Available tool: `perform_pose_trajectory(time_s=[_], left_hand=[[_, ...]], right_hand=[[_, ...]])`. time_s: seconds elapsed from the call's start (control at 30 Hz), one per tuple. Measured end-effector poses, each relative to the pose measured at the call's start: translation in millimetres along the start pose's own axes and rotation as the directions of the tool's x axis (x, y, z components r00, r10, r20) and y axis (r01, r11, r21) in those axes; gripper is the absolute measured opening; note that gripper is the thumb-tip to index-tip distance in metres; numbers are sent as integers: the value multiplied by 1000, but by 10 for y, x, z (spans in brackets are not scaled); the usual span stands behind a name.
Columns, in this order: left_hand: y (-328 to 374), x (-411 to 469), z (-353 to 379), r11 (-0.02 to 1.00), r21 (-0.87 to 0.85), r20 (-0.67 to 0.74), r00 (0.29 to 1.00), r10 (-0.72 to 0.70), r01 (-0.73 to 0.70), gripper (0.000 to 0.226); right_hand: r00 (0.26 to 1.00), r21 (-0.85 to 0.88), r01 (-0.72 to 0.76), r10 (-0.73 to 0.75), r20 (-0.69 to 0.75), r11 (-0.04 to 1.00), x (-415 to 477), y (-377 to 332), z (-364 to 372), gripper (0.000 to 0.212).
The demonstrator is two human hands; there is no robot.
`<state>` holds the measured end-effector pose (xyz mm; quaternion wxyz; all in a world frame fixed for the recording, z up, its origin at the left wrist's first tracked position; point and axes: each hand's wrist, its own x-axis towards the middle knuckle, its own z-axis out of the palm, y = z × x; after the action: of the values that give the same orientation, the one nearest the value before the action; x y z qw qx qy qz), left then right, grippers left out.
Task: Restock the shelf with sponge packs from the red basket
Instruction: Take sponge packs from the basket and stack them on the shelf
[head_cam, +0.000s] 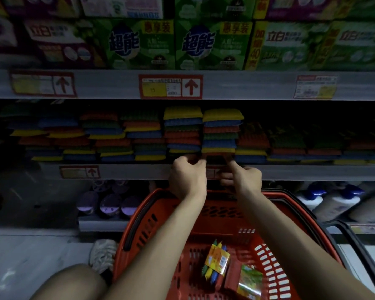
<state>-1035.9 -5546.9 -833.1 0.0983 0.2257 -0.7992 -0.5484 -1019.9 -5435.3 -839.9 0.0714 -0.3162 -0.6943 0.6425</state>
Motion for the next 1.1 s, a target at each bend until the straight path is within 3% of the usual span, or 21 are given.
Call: perform_pose_trajectory(time_s=[0.17, 0.33, 0.57, 0.83, 0.97, 1.1], left_hand=[[32, -9, -10, 1000, -28, 8, 1000, -12, 12, 24], [16, -59, -14, 1000, -27, 22, 1000, 1, -1, 25], [-4, -111, -14, 999, -44, 45, 999, 0, 2, 22], [46, -119, -49, 996, -81, 54, 998, -42, 47, 41], [73, -177, -78, 992, -121, 66, 997, -32, 40, 51], [86, -133, -72, 989, -146, 32, 999, -6, 10, 35]], right_hand=[[1000, -27, 15, -15, -4, 1000, -10, -13, 4, 41], [997, -4, 13, -12, 78, 1000, -15, 26, -84, 31], [998, 77, -55, 57, -29, 995, 104, 117, -322, 33], [996, 70, -44, 50, -74, 997, 128, 174, -307, 38], [981, -52, 137, -143, -133, 989, -41, 186, -274, 42], [966, -61, 238, -243, -84, 969, -127, 7, -207, 29]])
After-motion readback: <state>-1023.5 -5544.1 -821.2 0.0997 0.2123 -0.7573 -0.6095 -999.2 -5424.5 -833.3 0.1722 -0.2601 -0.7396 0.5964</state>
